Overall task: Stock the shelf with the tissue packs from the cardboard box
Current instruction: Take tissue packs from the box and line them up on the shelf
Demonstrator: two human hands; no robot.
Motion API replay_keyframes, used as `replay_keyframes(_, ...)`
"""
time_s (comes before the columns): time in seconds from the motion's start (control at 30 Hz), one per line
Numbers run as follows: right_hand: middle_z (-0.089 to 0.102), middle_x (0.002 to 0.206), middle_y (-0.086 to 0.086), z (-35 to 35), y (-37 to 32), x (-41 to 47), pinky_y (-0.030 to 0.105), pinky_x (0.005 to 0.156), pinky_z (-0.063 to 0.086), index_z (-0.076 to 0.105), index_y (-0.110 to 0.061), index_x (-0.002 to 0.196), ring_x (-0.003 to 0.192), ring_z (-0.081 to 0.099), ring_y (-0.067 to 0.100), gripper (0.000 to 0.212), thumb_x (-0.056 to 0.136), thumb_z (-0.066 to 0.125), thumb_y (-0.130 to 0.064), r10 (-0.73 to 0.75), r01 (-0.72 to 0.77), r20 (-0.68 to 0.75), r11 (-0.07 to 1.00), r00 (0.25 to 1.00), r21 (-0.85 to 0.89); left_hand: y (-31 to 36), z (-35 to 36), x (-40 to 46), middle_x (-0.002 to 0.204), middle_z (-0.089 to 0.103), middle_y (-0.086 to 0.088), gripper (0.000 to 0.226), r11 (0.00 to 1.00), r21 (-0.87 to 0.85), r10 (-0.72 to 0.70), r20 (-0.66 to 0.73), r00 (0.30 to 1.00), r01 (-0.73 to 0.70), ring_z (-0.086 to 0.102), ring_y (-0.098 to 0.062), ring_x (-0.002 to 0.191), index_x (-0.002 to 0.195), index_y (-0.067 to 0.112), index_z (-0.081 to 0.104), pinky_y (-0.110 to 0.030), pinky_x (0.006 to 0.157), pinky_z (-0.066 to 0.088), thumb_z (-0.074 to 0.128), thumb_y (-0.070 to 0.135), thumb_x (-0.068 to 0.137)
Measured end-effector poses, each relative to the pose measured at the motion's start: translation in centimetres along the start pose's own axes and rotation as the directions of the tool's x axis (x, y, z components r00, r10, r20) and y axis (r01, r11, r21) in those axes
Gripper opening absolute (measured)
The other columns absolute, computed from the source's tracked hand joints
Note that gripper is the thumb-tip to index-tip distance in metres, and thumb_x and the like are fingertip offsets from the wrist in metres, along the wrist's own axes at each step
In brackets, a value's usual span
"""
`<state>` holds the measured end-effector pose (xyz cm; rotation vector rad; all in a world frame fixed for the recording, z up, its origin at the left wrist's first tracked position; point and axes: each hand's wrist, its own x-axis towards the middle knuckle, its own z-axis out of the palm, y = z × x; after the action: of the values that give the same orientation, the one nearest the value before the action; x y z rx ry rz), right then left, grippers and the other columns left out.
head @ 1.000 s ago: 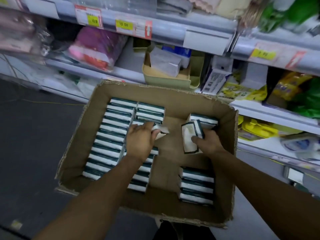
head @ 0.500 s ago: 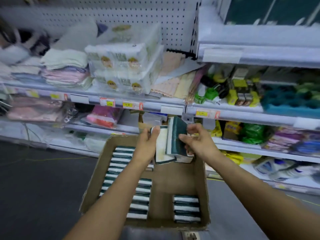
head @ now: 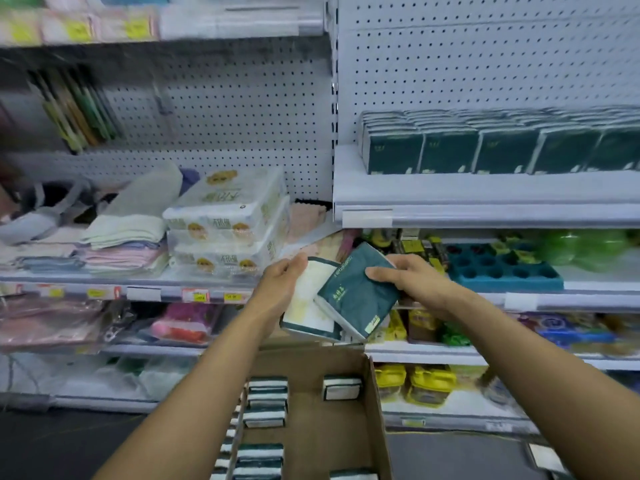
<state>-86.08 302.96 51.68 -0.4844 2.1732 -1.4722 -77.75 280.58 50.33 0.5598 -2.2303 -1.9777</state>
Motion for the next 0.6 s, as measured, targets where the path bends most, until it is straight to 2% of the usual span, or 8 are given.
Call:
replay_keyframes(0.07,0.061,0.076,0.007,-1.9,-0.7,0.2,0.028,0.057,0.033,0.062,-0.017,0.084,0.068,0.047,0.019,0.021,0.086,0.066,-0.037,-0.017,0.019,-0.034,0.997,0.999,0.078,1.9,0.6,0.9,0.118,0.069,-0.002,0.045,1.000,-0.009,0.018,-0.007,1.000,-0.018,0.064,-0.024,0.110,0.119,0.021,0.065,-0.049,0.101,0.048,0.055,0.056,0.092)
replay_keyframes(0.13,0.055,0.075,0.005,-3.8,-1.4,0.5,0.029,0.056,0.032,0.061,-0.018,0.085,0.066,0.044,0.019,0.019,0.080,0.066,-0.035,-0.025,0.035,-0.065,0.987,0.998,0.154,3.7,1.6,1.7,0.116,0.070,-0.003,0.043,0.998,-0.002,0.056,-0.041,0.998,-0.056,0.065,-0.025,0.108,0.118,0.020,0.065,-0.049,0.100,0.049,0.053,0.054,0.094)
replay_keyframes(0.23,0.059,0.084,0.012,-7.1,-2.4,1.4,0.034,0.062,0.046,0.061,-0.010,0.094,0.074,0.055,0.023,0.026,0.076,0.064,-0.028,-0.042,0.093,-0.167,0.946,0.985,0.310,5.5,2.9,3.3,0.108,0.072,-0.005,0.036,0.995,-0.058,0.076,-0.085,0.993,-0.081,0.066,-0.026,0.103,0.111,0.020,0.067,-0.046,0.097,0.051,0.050,0.050,0.098)
replay_keyframes(0.3,0.060,0.086,0.011,-9.4,-3.4,2.4,0.038,0.071,0.049,0.059,-0.009,0.088,0.080,0.058,0.022,0.006,0.084,0.060,-0.014,-0.054,0.175,-0.294,0.898,0.954,0.404,6.3,3.5,4.3,0.112,0.070,-0.003,0.038,0.992,-0.088,0.083,-0.105,0.991,-0.092,0.065,-0.023,0.105,0.115,0.021,0.065,-0.044,0.098,0.050,0.050,0.051,0.097)
replay_keyframes(0.37,0.060,0.082,0.010,-11.7,-4.4,3.6,0.036,0.071,0.047,0.056,-0.010,0.082,0.076,0.059,0.023,0.007,0.086,0.061,-0.006,-0.095,0.257,-0.402,0.892,0.911,0.371,7.2,4.1,5.3,0.108,0.071,-0.002,0.031,0.984,-0.133,0.101,-0.124,0.987,-0.118,0.066,-0.018,0.098,0.109,0.023,0.065,-0.036,0.087,0.055,0.049,0.048,0.099)
replay_keyframes(0.47,0.068,0.082,0.006,-14.0,-5.4,6.0,0.032,0.073,0.052,0.061,-0.007,0.088,0.076,0.066,0.019,0.009,0.086,0.069,-0.009,-0.152,0.288,-0.467,0.928,0.871,0.235,8.3,4.9,6.7,0.100,0.072,0.001,0.025,0.976,-0.158,0.130,-0.127,0.983,-0.150,0.068,-0.013,0.087,0.101,0.027,0.065,-0.024,0.064,0.053,0.047,0.044,0.101)
replay_keyframes(0.53,0.069,0.084,0.003,-14.6,-5.5,7.9,0.031,0.076,0.050,0.064,-0.009,0.090,0.079,0.065,0.016,0.013,0.084,0.074,-0.014,-0.163,0.252,-0.472,0.959,0.866,0.130,9.1,5.4,7.6,0.100,0.072,-0.002,0.030,0.975,-0.157,0.134,-0.146,0.980,-0.157,0.068,-0.015,0.085,0.104,0.023,0.066,-0.025,0.062,0.052,0.046,0.045,0.101)
replay_keyframes(0.6,0.062,0.079,0.005,-14.7,-5.4,9.6,0.030,0.070,0.046,0.062,-0.010,0.084,0.072,0.057,0.018,0.015,0.084,0.075,-0.017,-0.157,0.187,-0.452,0.982,0.878,0.023,9.8,5.8,8.3,0.099,0.071,-0.004,0.036,0.978,-0.151,0.120,-0.164,0.979,-0.145,0.067,-0.018,0.083,0.107,0.017,0.065,-0.028,0.066,0.053,0.046,0.046,0.100)
